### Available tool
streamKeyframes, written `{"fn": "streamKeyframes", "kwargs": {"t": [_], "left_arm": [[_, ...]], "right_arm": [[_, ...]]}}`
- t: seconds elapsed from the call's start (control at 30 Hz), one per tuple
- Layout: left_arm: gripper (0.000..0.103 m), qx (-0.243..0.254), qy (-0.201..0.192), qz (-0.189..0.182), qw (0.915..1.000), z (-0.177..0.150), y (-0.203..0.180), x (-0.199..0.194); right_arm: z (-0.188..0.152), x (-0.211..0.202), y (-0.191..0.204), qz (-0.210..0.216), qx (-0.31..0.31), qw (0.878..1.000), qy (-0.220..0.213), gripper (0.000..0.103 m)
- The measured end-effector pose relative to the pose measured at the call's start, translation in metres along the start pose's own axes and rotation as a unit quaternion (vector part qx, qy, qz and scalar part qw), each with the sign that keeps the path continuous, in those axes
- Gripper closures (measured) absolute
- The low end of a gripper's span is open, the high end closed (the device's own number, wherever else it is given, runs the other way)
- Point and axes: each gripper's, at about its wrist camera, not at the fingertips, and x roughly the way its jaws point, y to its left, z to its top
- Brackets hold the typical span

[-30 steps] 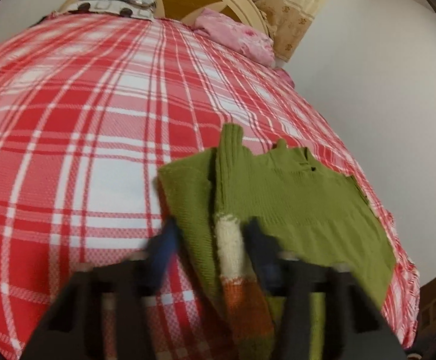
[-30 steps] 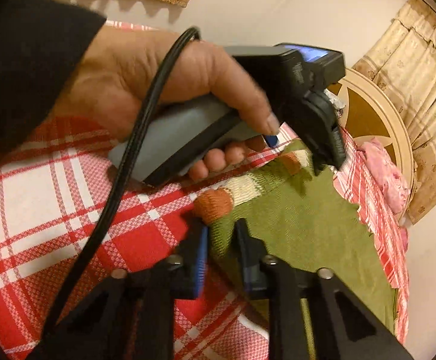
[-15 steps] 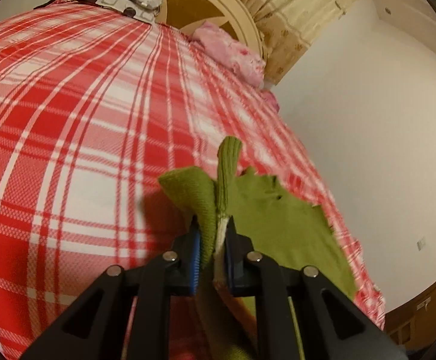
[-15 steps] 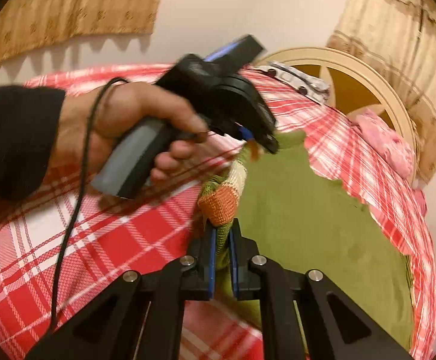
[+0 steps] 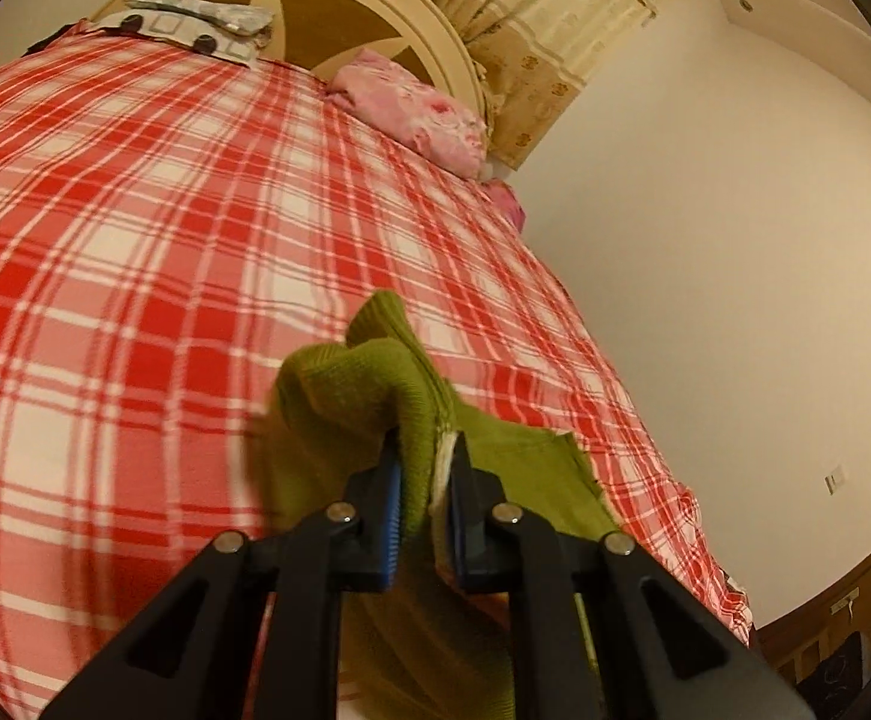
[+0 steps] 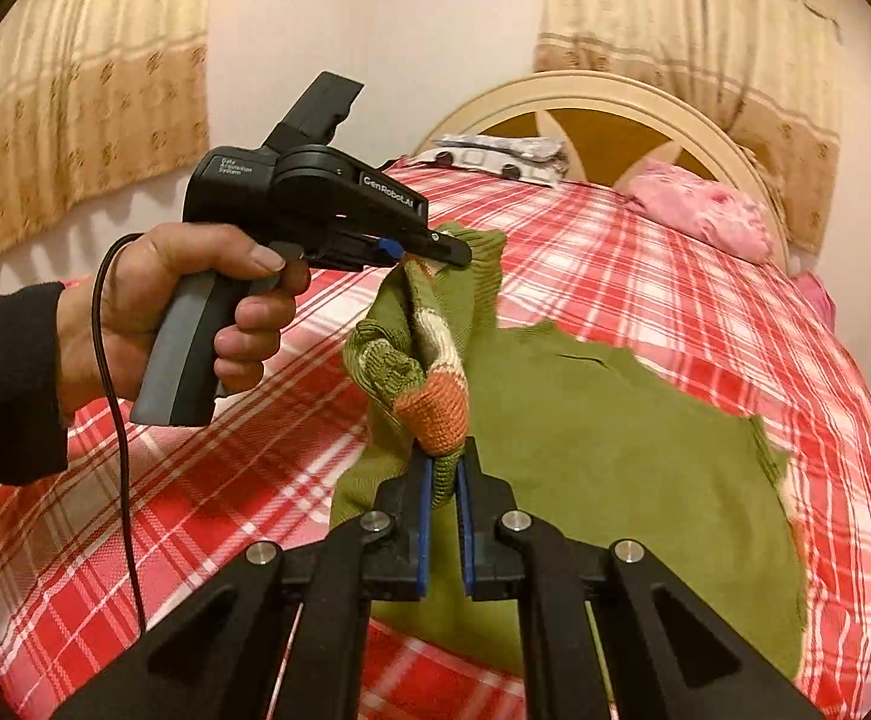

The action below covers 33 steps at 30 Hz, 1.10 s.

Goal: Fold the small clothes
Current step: 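Lift the side edge with both grippers and fold it over the other half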

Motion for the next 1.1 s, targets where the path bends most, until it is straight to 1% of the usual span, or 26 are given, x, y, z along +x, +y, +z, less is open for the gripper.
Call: {"fn": "streamKeyframes", "kwargs": {"t": [0.13, 0.33, 0.5, 0.63, 0.73, 0.97, 1.1], "left_arm": [[0.09, 0.006, 0.012, -0.003, 0.9999, 0.001, -0.026, 0.022], [0.09, 0.029, 0.029, -0.007, 0.9991, 0.0, -0.065, 0.055], [0.09, 0.046, 0.044, -0.018, 0.9978, -0.004, -0.095, 0.081], [0.09, 0.069, 0.058, -0.023, 0.9957, -0.008, -0.122, 0.104], [0.09, 0.086, 0.068, -0.022, 0.9937, -0.013, -0.14, 0.121], [0.09, 0.122, 0.101, -0.016, 0.9873, -0.03, -0.17, 0.159], [0.091, 0.144, 0.109, -0.015, 0.9834, -0.039, -0.184, 0.173]], "right_arm": [[-0.008, -0.012, -0.031, -0.005, 0.036, 0.999, -0.009, 0.097], [-0.022, -0.024, -0.077, -0.013, 0.09, 0.996, -0.013, 0.097], [-0.035, -0.036, -0.105, -0.022, 0.121, 0.992, -0.017, 0.097], [-0.048, -0.046, -0.122, -0.032, 0.144, 0.989, -0.014, 0.097], [-0.063, -0.057, -0.138, -0.036, 0.173, 0.984, -0.014, 0.097], [-0.094, -0.062, -0.166, -0.037, 0.24, 0.97, 0.005, 0.097], [-0.11, -0.065, -0.175, -0.04, 0.264, 0.963, 0.016, 0.097]]}}
